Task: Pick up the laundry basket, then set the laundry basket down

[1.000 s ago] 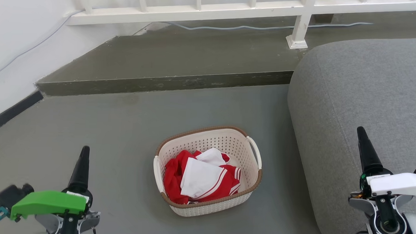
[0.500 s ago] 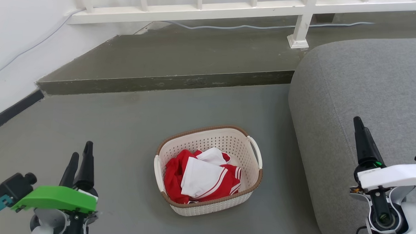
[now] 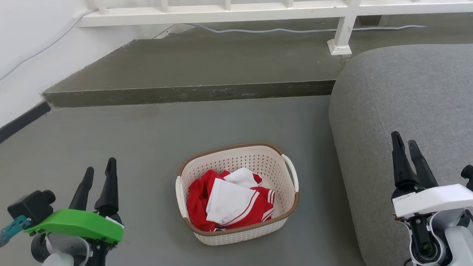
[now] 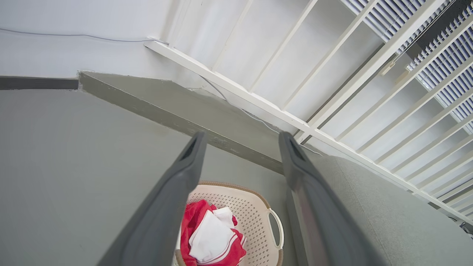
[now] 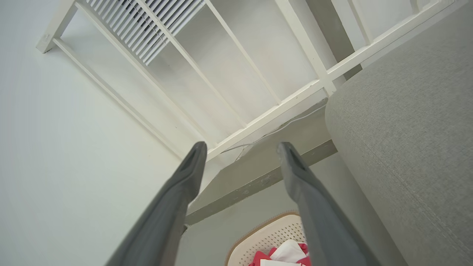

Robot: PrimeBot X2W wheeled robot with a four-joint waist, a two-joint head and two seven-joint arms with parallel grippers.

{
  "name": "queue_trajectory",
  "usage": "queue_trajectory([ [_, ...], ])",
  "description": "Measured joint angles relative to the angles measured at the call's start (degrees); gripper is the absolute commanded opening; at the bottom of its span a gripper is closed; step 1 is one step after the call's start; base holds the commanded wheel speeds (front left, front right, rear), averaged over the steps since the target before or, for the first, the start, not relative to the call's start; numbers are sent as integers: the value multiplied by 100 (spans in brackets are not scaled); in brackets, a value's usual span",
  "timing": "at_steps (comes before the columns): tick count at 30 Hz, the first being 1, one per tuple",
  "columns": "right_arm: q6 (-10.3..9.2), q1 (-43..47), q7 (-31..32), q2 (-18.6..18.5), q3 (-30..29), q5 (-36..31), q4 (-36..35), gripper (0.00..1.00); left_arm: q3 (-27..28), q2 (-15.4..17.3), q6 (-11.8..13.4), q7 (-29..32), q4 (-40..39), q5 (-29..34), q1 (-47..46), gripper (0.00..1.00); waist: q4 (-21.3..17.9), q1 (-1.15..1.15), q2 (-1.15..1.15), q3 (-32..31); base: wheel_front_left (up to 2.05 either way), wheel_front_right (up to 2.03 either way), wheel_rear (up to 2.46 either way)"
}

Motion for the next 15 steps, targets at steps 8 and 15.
queue_trajectory([
  [8,-35,-1,-151,-20,105,-617,-71,100,-31,-49,40,-148,-36,483,-2,100,10,0,0,4,0,0,0],
  [15,-78,-1,-255,-20,174,-1110,-90,100,-59,-70,41,-261,-56,956,-13,100,19,0,0,4,0,0,0],
])
